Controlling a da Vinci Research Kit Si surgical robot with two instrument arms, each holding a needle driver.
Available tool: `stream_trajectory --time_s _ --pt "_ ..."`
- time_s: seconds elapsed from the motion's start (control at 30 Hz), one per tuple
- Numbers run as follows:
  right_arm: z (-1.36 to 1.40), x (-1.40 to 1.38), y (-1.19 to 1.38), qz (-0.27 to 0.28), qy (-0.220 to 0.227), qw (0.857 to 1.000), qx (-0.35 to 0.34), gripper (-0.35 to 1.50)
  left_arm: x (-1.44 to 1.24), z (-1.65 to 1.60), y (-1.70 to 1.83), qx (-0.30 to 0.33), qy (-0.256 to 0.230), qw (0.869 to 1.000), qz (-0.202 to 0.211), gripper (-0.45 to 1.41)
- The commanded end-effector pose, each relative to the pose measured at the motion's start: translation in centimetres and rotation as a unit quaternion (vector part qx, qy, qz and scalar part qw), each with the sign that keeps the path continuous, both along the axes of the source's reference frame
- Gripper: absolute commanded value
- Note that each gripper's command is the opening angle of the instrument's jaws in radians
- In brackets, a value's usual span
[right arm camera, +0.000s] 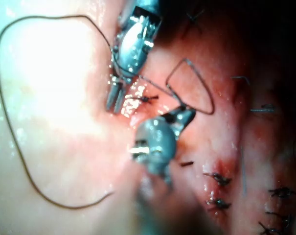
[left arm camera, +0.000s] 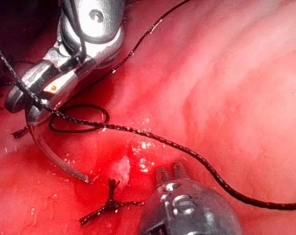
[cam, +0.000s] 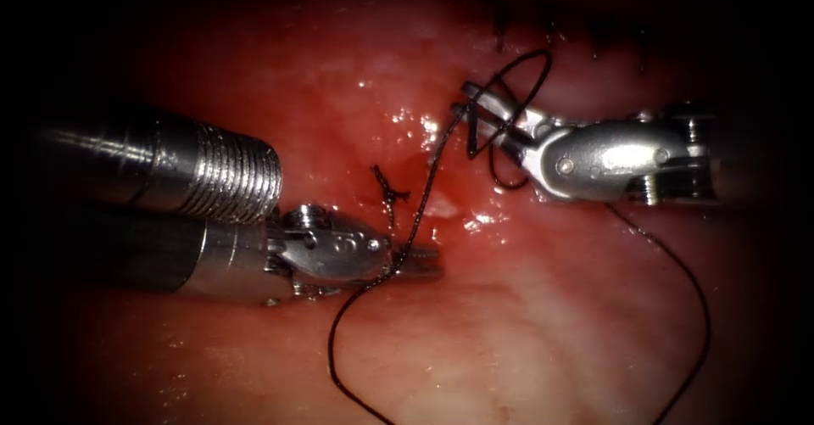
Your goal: Wound Closure
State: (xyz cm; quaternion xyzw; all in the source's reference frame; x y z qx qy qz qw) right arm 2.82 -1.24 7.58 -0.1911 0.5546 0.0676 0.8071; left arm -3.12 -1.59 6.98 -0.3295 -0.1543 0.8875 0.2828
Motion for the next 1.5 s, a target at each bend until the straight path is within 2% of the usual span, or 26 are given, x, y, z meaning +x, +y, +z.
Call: stream_trajectory --time_s 0.03,0.07,0.17,0.3,0.4,0.67,0.8,0.93,1.07,1.27,1.5 --pt "0.05 0.08 0.01 0.0 0.001 1.0 0.001 -0.35 -0.06 0.05 -0.02 0.0 -0.001 1.0 0.0 -0.15" --pt "0.06 0.11 0.03 -0.017 0.003 1.0 0.017 -0.35 -0.06 0.05 -0.02 0.0 -0.001 1.0 0.0 -0.15" --pt "0.06 0.15 0.08 -0.018 0.025 0.997 0.069 -0.35 -0.06 0.04 -0.02 0.0 -0.001 1.0 0.0 -0.15" --pt "0.08 0.23 0.16 -0.039 0.028 0.993 0.111 -0.35 -0.05 0.03 -0.01 0.001 -0.001 1.0 0.001 -0.13" --pt "0.1 0.35 0.21 -0.097 0.009 0.986 0.134 -0.35 -0.04 0.02 0.0 0.001 -0.002 1.0 0.001 -0.13" --pt "0.13 0.56 0.27 -0.175 -0.01 0.97 0.167 -0.35 0.01 0.0 0.03 0.003 -0.004 1.0 0.004 -0.1" --pt "0.14 0.54 0.29 -0.167 -0.031 0.973 0.159 -0.35 0.03 -0.04 0.06 0.004 -0.004 1.0 0.004 -0.1" --pt "0.14 0.53 0.26 -0.167 -0.044 0.979 0.109 -0.35 0.04 -0.13 0.12 0.003 0.001 1.0 -0.002 -0.11" --pt "0.12 0.47 0.11 -0.148 -0.033 0.986 0.062 -0.35 0.03 -0.22 0.17 0.002 0.001 1.0 -0.007 -0.08" --pt "0.03 0.18 -0.15 -0.116 -0.014 0.993 -0.003 -0.35 0.0 -0.27 0.24 -0.008 -0.001 1.0 -0.025 -0.05" --pt "0.06 0.09 -0.36 -0.093 0.011 0.995 -0.032 -0.35 0.01 -0.26 0.34 -0.024 -0.007 0.999 -0.044 0.02"
